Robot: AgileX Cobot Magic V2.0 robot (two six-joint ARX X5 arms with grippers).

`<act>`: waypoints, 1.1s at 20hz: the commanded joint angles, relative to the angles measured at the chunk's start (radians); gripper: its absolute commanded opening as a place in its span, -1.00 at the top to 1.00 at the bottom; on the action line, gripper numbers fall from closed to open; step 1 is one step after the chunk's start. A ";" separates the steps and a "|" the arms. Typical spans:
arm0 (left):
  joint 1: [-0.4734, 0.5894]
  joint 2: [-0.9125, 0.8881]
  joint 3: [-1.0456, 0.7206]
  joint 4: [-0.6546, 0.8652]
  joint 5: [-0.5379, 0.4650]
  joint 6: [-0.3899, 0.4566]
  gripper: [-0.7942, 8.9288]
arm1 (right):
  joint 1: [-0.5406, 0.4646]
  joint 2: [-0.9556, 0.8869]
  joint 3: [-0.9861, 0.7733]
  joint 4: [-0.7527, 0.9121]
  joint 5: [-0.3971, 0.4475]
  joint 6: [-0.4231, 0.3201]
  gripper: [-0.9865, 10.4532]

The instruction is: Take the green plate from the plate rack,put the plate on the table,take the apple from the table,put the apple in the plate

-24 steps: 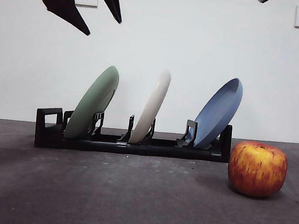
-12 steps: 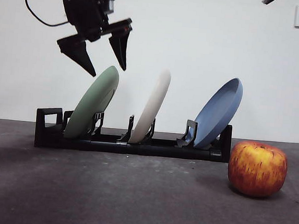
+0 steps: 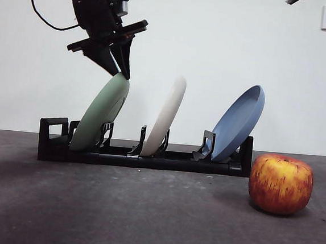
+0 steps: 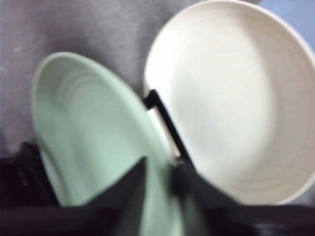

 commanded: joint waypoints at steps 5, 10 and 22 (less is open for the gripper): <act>-0.005 0.003 0.066 -0.036 0.000 -0.006 0.85 | 0.001 0.000 0.005 0.003 0.005 0.018 -0.05; -0.046 0.003 0.358 -0.140 0.071 -0.007 0.85 | 0.001 0.001 0.005 0.003 0.005 0.018 -0.05; -0.234 -0.191 0.834 -0.399 0.074 0.051 0.85 | -0.001 0.000 0.005 0.002 0.172 -0.024 -0.05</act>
